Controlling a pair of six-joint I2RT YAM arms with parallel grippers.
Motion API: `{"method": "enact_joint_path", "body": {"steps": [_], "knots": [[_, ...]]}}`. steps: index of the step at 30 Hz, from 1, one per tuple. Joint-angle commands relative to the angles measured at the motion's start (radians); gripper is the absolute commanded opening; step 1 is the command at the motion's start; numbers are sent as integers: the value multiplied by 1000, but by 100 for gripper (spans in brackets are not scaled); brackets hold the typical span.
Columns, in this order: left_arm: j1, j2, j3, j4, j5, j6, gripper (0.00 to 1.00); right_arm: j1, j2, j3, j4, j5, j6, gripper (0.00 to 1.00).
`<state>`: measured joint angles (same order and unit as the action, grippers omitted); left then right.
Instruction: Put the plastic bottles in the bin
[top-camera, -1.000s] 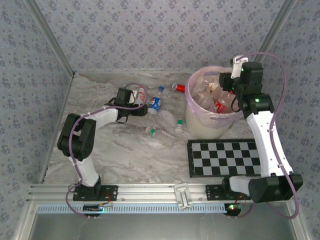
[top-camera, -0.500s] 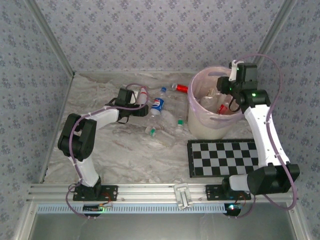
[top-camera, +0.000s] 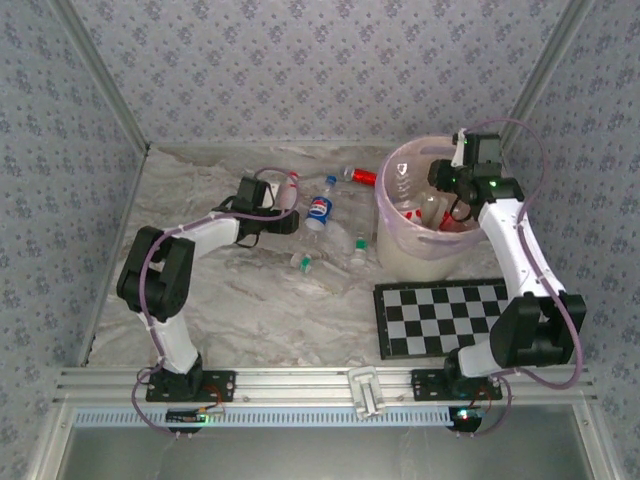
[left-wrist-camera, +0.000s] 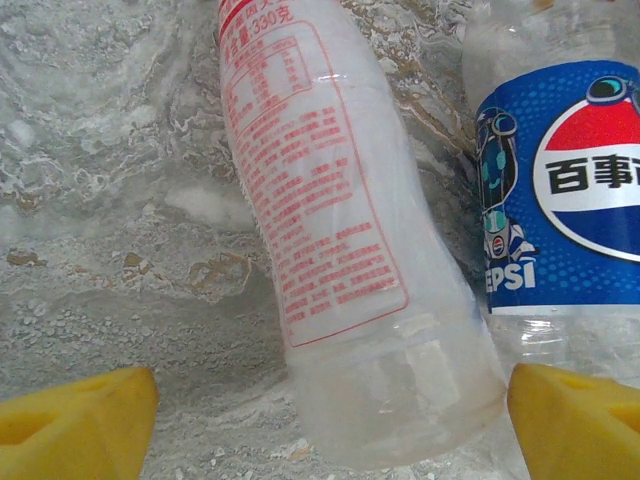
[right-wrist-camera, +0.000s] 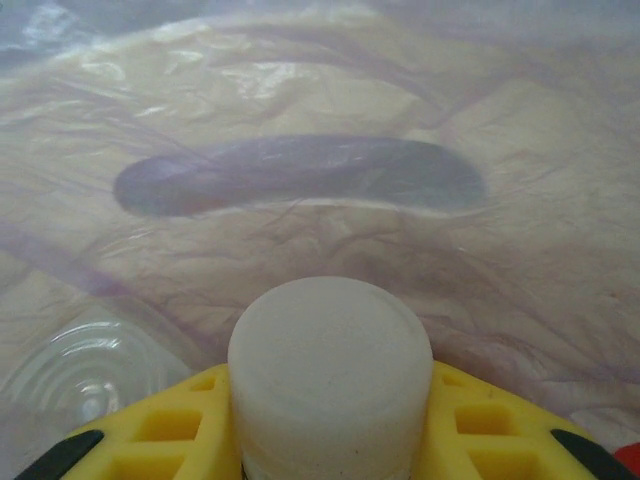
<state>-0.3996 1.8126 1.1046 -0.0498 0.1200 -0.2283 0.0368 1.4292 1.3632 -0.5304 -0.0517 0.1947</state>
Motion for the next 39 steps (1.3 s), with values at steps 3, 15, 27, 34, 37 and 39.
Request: {"method": "enact_joint_path", "body": {"steps": [3,15,27,34,37,39], "knots": [[-5,28,36,-7,7,7,88,-1,-81,103,-317,63,-33,51],[-19,42,40,-29,-28,12,74,24,-221,255,-331,-57,2,75],[-27,24,26,-22,-38,7,54,159,-87,223,-250,49,4,37],[-28,-21,9,-11,-29,-3,46,151,-92,153,-243,-5,27,28],[-29,-53,5,-10,-26,-8,42,141,-91,202,-261,-22,24,34],[-31,-83,-7,-6,-26,-14,40,137,-101,252,-278,-23,20,47]]}}
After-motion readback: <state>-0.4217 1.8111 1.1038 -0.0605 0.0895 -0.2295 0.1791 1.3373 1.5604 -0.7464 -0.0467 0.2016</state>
